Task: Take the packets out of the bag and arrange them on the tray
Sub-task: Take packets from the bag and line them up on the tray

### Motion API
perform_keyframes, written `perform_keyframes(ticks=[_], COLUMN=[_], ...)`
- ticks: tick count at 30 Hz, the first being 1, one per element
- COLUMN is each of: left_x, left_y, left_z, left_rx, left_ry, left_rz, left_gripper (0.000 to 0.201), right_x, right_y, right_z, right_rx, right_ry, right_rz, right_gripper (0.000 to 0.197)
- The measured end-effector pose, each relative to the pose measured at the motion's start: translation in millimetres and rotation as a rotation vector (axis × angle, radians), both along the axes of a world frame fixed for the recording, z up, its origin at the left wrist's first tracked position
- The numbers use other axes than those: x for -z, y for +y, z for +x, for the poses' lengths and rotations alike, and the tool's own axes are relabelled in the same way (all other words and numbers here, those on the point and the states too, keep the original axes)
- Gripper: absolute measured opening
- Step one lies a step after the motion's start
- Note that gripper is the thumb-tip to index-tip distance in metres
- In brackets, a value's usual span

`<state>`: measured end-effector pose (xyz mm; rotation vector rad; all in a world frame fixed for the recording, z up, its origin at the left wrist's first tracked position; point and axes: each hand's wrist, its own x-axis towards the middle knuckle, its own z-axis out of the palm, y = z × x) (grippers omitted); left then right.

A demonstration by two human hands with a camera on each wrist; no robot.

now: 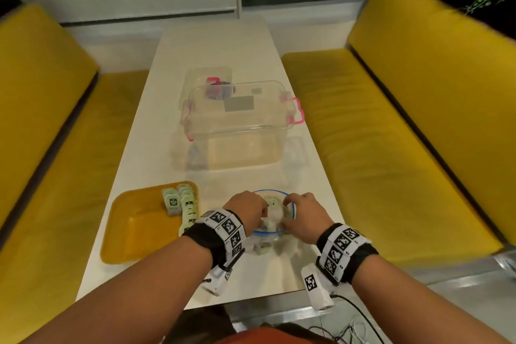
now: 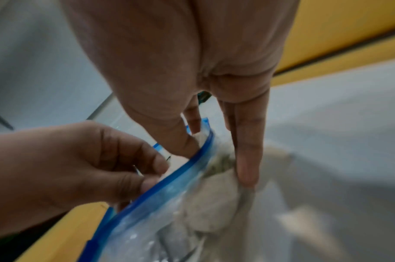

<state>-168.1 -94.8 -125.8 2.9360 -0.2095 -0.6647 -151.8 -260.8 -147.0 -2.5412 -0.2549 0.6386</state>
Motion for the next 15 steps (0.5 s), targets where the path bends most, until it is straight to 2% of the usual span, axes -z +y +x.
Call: perform_keyframes(ticks=[3, 7, 11, 15], left_x=[6.4, 8.9, 8.7, 5.8], left_y=[3.0, -0.1, 0.2, 0.9], left_z=[4.2, 3.1, -0.9, -0.9], left_rx=[-0.096, -0.166, -0.239, -0.189], left_ry=[-0.080, -0.095, -0.106, -0.088], left_rz=[-0.038, -0.081, -0.158, -0.122], left_gripper=[0.024, 0.038, 0.029, 0.016], right_x=[1.0, 0.5, 2.5, 4.4], right_y=[5.0, 6.4, 7.7, 7.4], right_z=[-0.5, 0.8, 2.3, 2.4], right_rx=[-0.009, -0.022, -0.053, -0.060], right_ry=[0.012, -0.022, -0.027, -0.028], right_rz=[0.081, 0.153, 0.167, 0.151], right_gripper=[0.051, 0.062, 0.060, 0.059])
